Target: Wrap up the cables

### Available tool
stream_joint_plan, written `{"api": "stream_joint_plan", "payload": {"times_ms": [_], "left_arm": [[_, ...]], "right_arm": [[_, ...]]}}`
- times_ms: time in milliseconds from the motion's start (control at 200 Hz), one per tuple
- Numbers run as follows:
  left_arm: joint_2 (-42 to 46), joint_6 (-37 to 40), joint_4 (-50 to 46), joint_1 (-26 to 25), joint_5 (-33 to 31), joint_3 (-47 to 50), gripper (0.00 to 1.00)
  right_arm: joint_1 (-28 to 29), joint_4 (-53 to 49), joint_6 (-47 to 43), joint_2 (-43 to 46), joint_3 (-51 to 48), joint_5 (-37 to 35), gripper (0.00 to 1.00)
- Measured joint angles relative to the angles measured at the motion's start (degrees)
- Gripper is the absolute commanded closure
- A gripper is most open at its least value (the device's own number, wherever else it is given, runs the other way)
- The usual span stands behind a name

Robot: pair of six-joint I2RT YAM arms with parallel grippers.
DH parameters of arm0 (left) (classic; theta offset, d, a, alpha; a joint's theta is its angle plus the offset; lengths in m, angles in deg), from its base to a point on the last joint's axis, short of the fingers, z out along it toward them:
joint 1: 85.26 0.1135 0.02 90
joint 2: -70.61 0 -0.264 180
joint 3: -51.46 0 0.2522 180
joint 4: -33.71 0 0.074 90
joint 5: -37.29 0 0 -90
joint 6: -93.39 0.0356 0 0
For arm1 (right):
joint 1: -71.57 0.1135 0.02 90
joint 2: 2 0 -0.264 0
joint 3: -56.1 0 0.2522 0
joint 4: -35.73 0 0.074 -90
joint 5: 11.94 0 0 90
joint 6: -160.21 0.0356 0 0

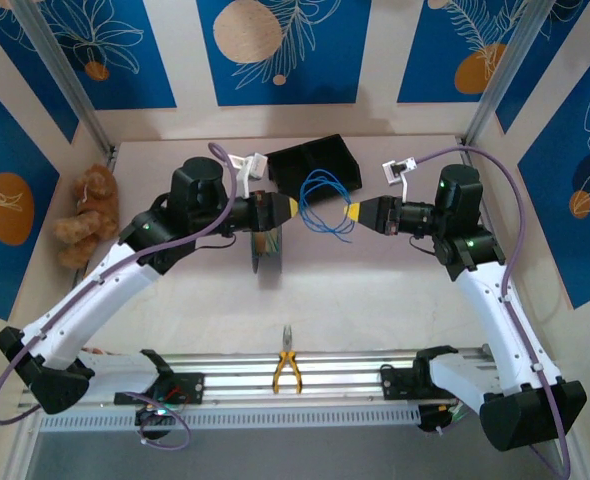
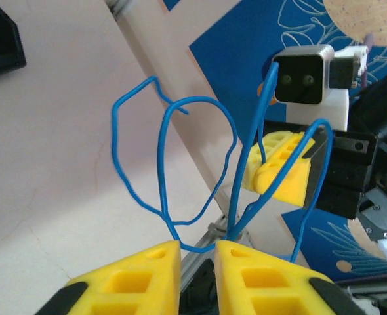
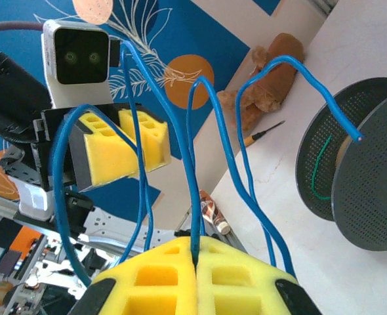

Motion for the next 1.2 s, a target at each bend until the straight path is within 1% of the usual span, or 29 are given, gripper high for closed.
{"api": "stream_joint_plan", "payload": {"times_ms": [35,125,310,380,455,535,580,635,730,865,1030,1201], "left_arm": [[0.1,0.8,-1.0,-0.2,-1.0,-0.7,0.88],[0.2,3.8,-4.6,-1.8,-4.2,-3.5,0.87],[-1.4,11.8,-12.4,-6.8,-11.5,-12.7,0.78],[-3.5,14.9,-15.3,-8.5,-14.2,-16.8,0.73],[-6.4,18.5,-18.1,-10.1,-16.8,-20.8,0.66],[-9.4,22.6,-20.9,-11.4,-18.7,-23.8,0.58],[-11.1,25.2,-22.6,-11.9,-19.6,-25.2,0.56],[-13.0,27.2,-24.5,-12.1,-20.6,-26.9,0.55],[-15.5,30.8,-27.3,-12.1,-21.7,-29.2,0.6],[-18.3,34.1,-30.3,-12.1,-22.5,-32.8,0.61],[-21.2,36.2,-32.4,-12.1,-24.3,-36.2,0.59],[-22.6,37.1,-33.1,-11.9,-25.1,-36.4,0.59]], "right_arm": [[0.0,-0.7,-0.2,-0.2,0.3,-0.3,1.0],[0.0,-2.0,-0.5,-1.0,0.6,-1.2,1.0],[0.2,-3.7,-0.6,-2.3,0.6,-2.7,1.0],[0.2,-4.1,-0.7,-2.4,0.6,-2.9,1.0],[0.3,-4.8,-0.8,-2.7,0.7,-3.1,1.0],[0.5,-5.6,-1.2,-3.4,0.8,-3.1,1.0],[0.5,-6.0,-1.2,-3.9,0.9,-3.1,1.0],[0.5,-6.4,-1.4,-4.3,1.1,-3.0,1.0],[0.6,-6.6,-1.4,-4.7,1.4,-3.0,1.0],[1.1,-6.7,-1.4,-4.9,1.7,-2.8,1.0],[2.1,-7.3,-1.9,-5.2,2.5,-1.9,1.0],[3.3,-8.4,-3.2,-5.2,3.2,-1.0,1.0]]}}
